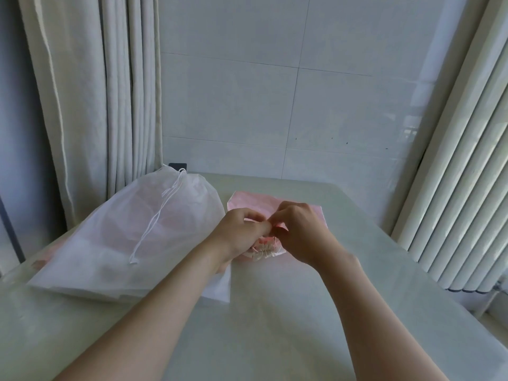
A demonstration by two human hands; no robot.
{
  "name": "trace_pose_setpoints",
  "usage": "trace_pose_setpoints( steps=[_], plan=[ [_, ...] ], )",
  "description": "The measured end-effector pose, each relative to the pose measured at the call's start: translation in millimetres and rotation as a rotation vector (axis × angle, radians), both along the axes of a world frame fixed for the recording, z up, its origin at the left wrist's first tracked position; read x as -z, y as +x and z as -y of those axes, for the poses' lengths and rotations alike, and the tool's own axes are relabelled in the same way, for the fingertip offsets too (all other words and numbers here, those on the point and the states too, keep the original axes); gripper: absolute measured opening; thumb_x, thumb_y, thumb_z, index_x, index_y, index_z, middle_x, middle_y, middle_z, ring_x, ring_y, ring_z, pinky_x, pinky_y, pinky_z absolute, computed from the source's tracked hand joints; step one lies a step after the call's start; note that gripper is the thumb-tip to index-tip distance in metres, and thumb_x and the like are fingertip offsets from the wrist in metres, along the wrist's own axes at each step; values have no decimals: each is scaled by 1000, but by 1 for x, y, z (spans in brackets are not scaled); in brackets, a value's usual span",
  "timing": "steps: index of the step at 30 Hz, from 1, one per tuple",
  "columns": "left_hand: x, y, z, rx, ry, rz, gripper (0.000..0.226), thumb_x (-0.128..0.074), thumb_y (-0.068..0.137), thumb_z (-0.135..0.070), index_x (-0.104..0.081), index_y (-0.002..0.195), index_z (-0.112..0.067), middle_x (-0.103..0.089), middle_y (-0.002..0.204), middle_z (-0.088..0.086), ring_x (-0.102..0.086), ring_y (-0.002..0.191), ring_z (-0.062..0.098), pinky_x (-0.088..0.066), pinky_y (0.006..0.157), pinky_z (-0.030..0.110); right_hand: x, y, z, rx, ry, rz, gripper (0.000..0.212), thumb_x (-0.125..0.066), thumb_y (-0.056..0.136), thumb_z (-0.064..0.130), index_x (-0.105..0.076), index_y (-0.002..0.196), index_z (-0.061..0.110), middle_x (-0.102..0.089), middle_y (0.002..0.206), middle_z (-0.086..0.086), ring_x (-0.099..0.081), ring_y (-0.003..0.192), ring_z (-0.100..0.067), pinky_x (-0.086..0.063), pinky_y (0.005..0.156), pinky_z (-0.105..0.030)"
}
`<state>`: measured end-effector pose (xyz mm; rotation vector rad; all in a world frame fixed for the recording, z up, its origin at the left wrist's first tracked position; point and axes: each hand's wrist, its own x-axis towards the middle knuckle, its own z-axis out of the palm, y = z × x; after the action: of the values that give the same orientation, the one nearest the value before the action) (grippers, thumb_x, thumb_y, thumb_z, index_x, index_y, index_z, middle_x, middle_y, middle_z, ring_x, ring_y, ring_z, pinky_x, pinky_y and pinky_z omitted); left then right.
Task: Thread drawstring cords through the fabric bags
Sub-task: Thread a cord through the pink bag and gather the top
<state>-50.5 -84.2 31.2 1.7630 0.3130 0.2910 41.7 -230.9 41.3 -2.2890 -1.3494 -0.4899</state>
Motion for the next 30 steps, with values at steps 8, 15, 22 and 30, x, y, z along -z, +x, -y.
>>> trace_pose_setpoints(
  steps=[8,15,22,30],
  plan=[
    [16,8,-8,-180,592,293,32,-75,81,2,-60,77,-26,-54,104,-3,-66,85,14,-52,70,20,2,2,-6,119,96,-133,16,-61,100,16,-76,95,14,-65,93,1,-55,84,-13,-32,67,-22],
    [23,12,-9,-168,762,483,25,-66,81,2,-78,92,-18,-69,92,-7,-64,90,11,-58,82,36,2,-3,-5,51,227,-564,24,-58,93,18,-71,74,11,-53,59,9,-39,52,-4,-31,49,-19],
    [21,12,-5,-153,647,429,9,-73,79,-24,-75,83,-16,-67,104,-7,-65,99,10,-55,90,30,7,0,-8,21,411,-782,22,-63,93,22,-77,81,9,-67,75,-12,-52,72,-14,-39,69,-33],
    [-24,-12,-8,43,-422,524,21,-54,73,-24,-55,54,-15,-74,105,18,-71,103,31,-49,94,42,15,14,-3,120,527,-799,36,-62,83,36,-74,85,2,-69,76,-12,-57,70,-16,-46,69,-35]
  ],
)
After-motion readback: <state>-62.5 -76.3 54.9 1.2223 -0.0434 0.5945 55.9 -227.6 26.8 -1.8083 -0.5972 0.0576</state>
